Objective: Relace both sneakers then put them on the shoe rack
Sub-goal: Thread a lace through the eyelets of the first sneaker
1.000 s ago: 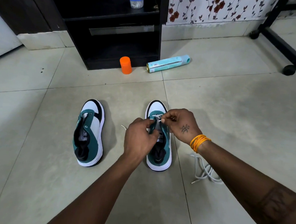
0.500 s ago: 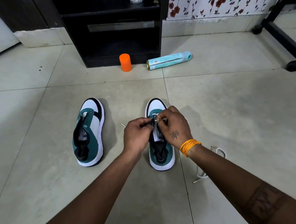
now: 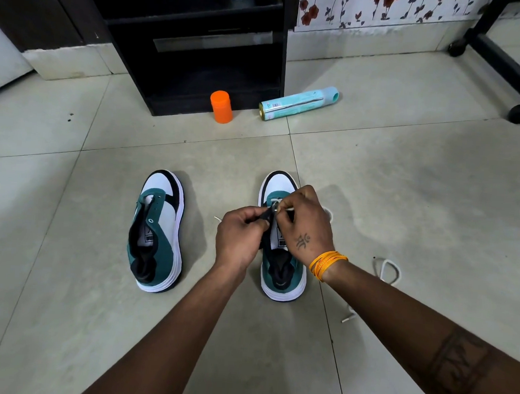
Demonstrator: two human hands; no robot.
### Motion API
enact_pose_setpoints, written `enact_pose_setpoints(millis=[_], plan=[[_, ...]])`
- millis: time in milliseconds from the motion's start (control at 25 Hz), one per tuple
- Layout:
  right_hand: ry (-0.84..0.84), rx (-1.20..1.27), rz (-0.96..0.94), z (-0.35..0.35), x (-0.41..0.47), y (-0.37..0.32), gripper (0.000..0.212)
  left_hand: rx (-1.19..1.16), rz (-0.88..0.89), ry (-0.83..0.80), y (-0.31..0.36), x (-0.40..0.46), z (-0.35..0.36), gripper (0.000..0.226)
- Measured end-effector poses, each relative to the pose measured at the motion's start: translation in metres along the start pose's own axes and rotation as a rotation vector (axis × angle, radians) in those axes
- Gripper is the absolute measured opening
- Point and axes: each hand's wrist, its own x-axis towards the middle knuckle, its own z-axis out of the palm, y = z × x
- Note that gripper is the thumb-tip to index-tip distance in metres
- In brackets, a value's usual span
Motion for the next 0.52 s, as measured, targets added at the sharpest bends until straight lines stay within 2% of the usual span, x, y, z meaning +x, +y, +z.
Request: enact_pose_setpoints(millis=[320, 440, 520], plan=[[-0.038, -0.069, -0.095, 0.003, 0.000, 0.003, 0.007, -0.003, 0.024, -0.024, -0.004, 0.002, -0.003, 0.034], [0.006, 0.045, -0.035, 0.006, -0.002, 0.009, 0.006, -0.016, 0.026, -0.006, -0.001, 0.002, -0.003, 0.017], [0.026, 0.162, 0.051, 0.007, -0.003, 0.013, 0.007, -0.016, 0.022, 0.014, 0.004, 0.001, -0.003, 0.014]])
